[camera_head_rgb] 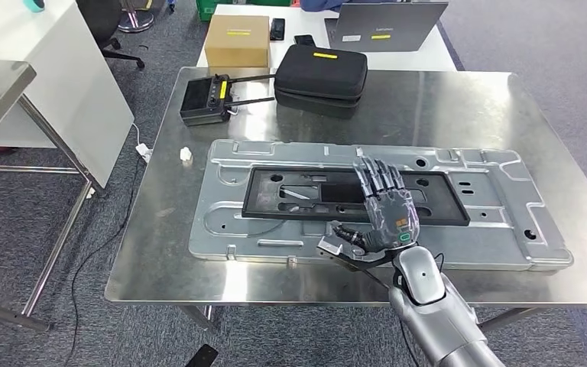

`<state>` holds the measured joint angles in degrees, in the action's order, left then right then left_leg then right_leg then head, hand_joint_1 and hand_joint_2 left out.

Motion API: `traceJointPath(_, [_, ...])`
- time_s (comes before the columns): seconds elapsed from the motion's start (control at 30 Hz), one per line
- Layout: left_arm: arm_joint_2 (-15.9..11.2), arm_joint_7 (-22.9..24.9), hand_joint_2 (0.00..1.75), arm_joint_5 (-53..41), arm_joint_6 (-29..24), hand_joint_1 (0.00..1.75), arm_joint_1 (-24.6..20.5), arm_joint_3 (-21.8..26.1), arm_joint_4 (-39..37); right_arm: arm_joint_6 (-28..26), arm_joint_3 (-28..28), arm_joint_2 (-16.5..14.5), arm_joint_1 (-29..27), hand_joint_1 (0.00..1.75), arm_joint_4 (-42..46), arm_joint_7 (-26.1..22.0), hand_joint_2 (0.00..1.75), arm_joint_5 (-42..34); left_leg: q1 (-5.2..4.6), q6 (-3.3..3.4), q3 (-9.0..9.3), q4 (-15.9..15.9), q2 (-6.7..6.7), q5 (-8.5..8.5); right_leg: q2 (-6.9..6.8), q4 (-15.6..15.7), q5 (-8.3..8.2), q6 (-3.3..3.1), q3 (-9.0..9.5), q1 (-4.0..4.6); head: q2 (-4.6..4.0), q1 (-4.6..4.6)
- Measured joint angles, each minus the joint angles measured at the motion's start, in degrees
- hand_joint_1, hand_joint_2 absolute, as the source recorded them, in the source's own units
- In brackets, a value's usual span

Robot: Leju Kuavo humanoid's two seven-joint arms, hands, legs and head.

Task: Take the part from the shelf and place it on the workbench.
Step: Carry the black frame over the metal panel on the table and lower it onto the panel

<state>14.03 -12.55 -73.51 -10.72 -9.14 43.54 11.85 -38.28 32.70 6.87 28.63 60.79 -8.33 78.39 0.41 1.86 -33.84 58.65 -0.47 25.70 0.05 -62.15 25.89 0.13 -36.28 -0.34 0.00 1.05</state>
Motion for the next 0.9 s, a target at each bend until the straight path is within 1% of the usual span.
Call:
traceJointPath(0.03, [0.00,-0.13,0.00,0.26,-0.37,0.00,-0.01,0.00,0.00,-0.02,-0.02,0.64,-0.20,0.00,1.03,0.66,0.00,1.57,-0.10,-0.19,-0.03,0.03,0.02,0.05,-0.03,2.10,-0.44,-0.22,0.97,0.18,0.00,-0.01])
traceJointPath(0.07, [-0.01,-0.28,0.00,0.57,-0.82,0.00,-0.01,0.01,0.00,0.00,-0.02,1.48,-0.61,0.00,2.25,1.35,0.00,3.22,-0.17,-0.41,-0.06,0.02,0.04,0.08,-0.07,2.84,-0.30,-0.31,1.29,0.34,0.00,-0.02])
traceJointPath(0.13, [-0.10,-0.48,0.00,1.22,-1.88,0.00,0.09,0.04,0.00,0.04,-0.19,3.86,-1.96,0.00,5.48,2.57,0.00,5.91,-0.10,-0.93,-0.08,0.09,0.05,0.24,-0.18,3.17,-0.44,-0.55,1.45,0.21,0.00,-0.02])
traceJointPath(0.17, [-0.17,-0.49,0.00,1.56,-2.40,0.00,0.23,0.07,0.00,0.05,-0.40,5.26,-2.73,0.00,7.39,3.15,0.00,6.92,-0.07,-1.23,-0.29,0.71,0.08,0.77,-0.25,3.42,-0.54,-0.79,1.63,0.04,0.00,-0.03])
traceJointPath(0.2, [-0.24,-0.41,0.00,1.85,-2.99,0.00,0.39,0.09,0.00,0.01,-0.71,6.59,-3.56,0.00,9.34,3.72,0.00,7.73,-0.02,-1.54,-0.92,2.25,0.12,1.88,-0.32,3.67,-0.64,-1.11,1.80,-0.16,0.00,-0.05])
traceJointPath(0.23, [-0.33,-0.29,0.00,2.13,-3.68,0.00,0.56,0.14,0.00,-0.11,-1.13,7.87,-4.62,0.00,11.47,4.41,0.00,8.51,0.09,-1.81,-2.07,4.93,0.17,3.55,-0.39,3.84,-0.68,-1.39,1.94,-0.31,0.00,-0.08])
traceJointPath(0.3, [-0.41,-0.08,0.00,2.55,-5.07,0.00,0.93,0.25,0.00,-0.66,-2.36,10.34,-7.92,0.00,16.16,5.91,0.00,9.93,0.28,-2.30,-5.41,12.31,0.20,7.20,-0.52,3.83,-0.55,-1.73,2.00,-0.29,0.00,-0.11])
traceJointPath(0.33, [-0.48,-0.02,0.00,2.74,-5.61,0.00,1.17,0.30,0.00,-0.97,-3.01,11.48,-9.81,0.00,18.54,6.51,0.00,10.51,0.37,-2.50,-6.64,15.02,0.20,8.04,-0.58,3.77,-0.47,-1.75,2.01,-0.29,0.00,-0.11])
traceJointPath(0.37, [-0.55,-0.01,0.00,2.85,-5.96,0.00,1.40,0.34,0.00,-1.19,-3.61,12.42,-11.46,0.00,20.56,6.91,0.00,10.88,0.44,-2.64,-7.00,15.85,0.21,7.79,-0.57,3.68,-0.37,-1.70,2.02,-0.32,0.00,-0.11])
traceJointPath(0.4, [-0.63,0.01,0.00,2.92,-6.12,0.00,1.57,0.36,0.00,-1.30,-4.12,13.16,-12.66,0.00,22.18,7.09,0.00,11.11,0.52,-2.70,-6.22,14.37,0.22,6.44,-0.46,3.53,-0.25,-1.58,2.03,-0.38,0.00,-0.11])
traceJointPath(0.43, [-0.71,0.01,0.00,2.95,-6.20,0.00,1.66,0.37,0.00,-1.32,-4.54,13.73,-13.52,0.00,23.48,7.18,0.00,11.24,0.61,-2.67,-4.48,10.94,0.23,4.42,-0.32,3.33,-0.09,-1.40,2.08,-0.43,0.00,-0.11])
traceJointPath(0.47, [-0.77,0.01,0.00,2.96,-6.25,0.00,1.66,0.38,0.00,-1.32,-4.95,14.21,-14.18,0.00,24.62,7.23,0.00,11.31,0.66,-2.53,-2.51,7.06,0.24,2.85,-0.17,3.10,0.10,-1.14,2.10,-0.43,0.00,-0.11])
traceJointPath(0.5, [-0.79,-0.01,0.00,2.96,-6.28,0.00,1.61,0.39,0.00,-1.33,-5.33,14.65,-14.68,0.00,25.64,7.24,0.00,11.36,0.62,-2.28,-0.88,3.77,0.23,1.80,-0.08,2.79,0.29,-0.84,2.07,-0.33,0.00,-0.09])
traceJointPath(0.53, [-0.80,-0.02,0.00,2.96,-6.31,0.00,1.55,0.41,0.00,-1.33,-5.65,15.04,-15.10,0.00,26.48,7.24,0.00,11.38,0.55,-1.98,0.12,1.68,0.21,1.36,-0.04,2.60,0.41,-0.50,2.02,-0.21,0.00,-0.08])
traceJointPath(0.6, [-0.79,-0.02,0.00,2.98,-6.33,0.00,1.55,0.46,0.00,-1.34,-6.21,15.71,-15.68,0.00,27.79,7.25,0.00,11.40,0.33,-1.33,0.46,0.79,0.14,1.42,-0.02,2.54,0.37,0.18,1.95,-0.10,0.00,-0.05])
traceJointPath(0.63, [-0.79,0.00,0.00,3.02,-6.33,0.00,1.59,0.48,0.00,-1.35,-6.50,15.96,-15.93,0.00,28.39,7.26,0.00,11.40,0.39,-0.92,0.51,0.62,0.15,1.24,-0.03,2.59,0.39,0.51,1.94,-0.20,0.00,-0.05])
traceJointPath(0.67, [-0.79,0.04,0.00,3.07,-6.34,0.00,1.62,0.51,0.00,-1.36,-6.84,16.18,-16.24,0.00,29.04,7.28,0.00,11.40,0.43,-0.48,0.61,0.38,0.18,1.03,-0.03,2.24,0.74,0.80,1.84,-0.33,0.00,-0.04])
traceJointPath(0.7, [-0.78,0.09,0.00,3.14,-6.39,0.00,1.61,0.55,0.00,-1.37,-7.30,16.44,-16.70,0.00,29.89,7.24,0.00,11.40,0.51,-0.04,0.70,0.12,0.20,0.81,-0.03,0.98,1.69,1.06,1.33,-0.44,0.00,-0.04])
traceJointPath(0.73, [-0.78,0.13,0.00,3.21,-6.48,0.00,1.59,0.58,0.00,-1.37,-7.90,16.69,-17.39,0.00,30.92,7.06,0.00,11.40,0.59,0.32,0.77,-0.09,0.22,0.64,-0.04,-1.45,3.25,1.28,0.30,-0.53,0.00,-0.03])
traceJointPath(0.77, [-0.78,0.16,0.00,3.27,-6.62,0.00,1.61,0.62,0.00,-1.38,-8.64,16.89,-18.35,0.00,32.14,6.67,0.00,11.40,0.56,0.51,0.76,-0.13,0.20,0.58,-0.04,-4.86,5.14,1.45,-1.17,-0.56,0.00,-0.02])
traceJointPath(0.8, [-0.79,0.18,0.00,3.37,-6.78,0.00,1.70,0.67,0.00,-1.38,-9.46,17.00,-19.55,0.00,33.54,6.14,0.00,11.38,0.54,0.61,0.72,-0.12,0.16,0.57,-0.04,-8.64,6.92,1.60,-2.88,-0.57,0.00,-0.02])
traceJointPath(0.83, [-0.80,0.17,0.00,3.52,-6.94,0.00,1.81,0.74,0.00,-1.38,-10.25,16.96,-20.90,0.00,35.02,5.47,0.00,11.14,0.52,0.63,0.71,-0.11,0.12,0.57,-0.04,-11.59,7.96,1.71,-4.24,-0.59,0.00,-0.02])
traceJointPath(0.87, [-0.82,0.17,0.00,3.67,-7.07,0.00,1.94,0.86,0.00,-1.39,-10.93,16.68,-22.22,0.00,36.62,4.42,0.00,10.28,0.51,0.63,0.72,-0.08,0.09,0.57,-0.04,-12.78,7.96,1.75,-4.80,-0.59,0.00,-0.03])
traceJointPath(0.9, [-0.83,0.17,0.00,3.84,-7.17,0.00,2.04,1.00,0.00,-1.39,-11.51,16.06,-23.42,0.00,38.28,2.83,0.00,8.46,0.51,0.61,0.75,-0.05,0.08,0.58,-0.04,-11.65,6.83,1.70,-4.24,-0.60,0.00,-0.03])
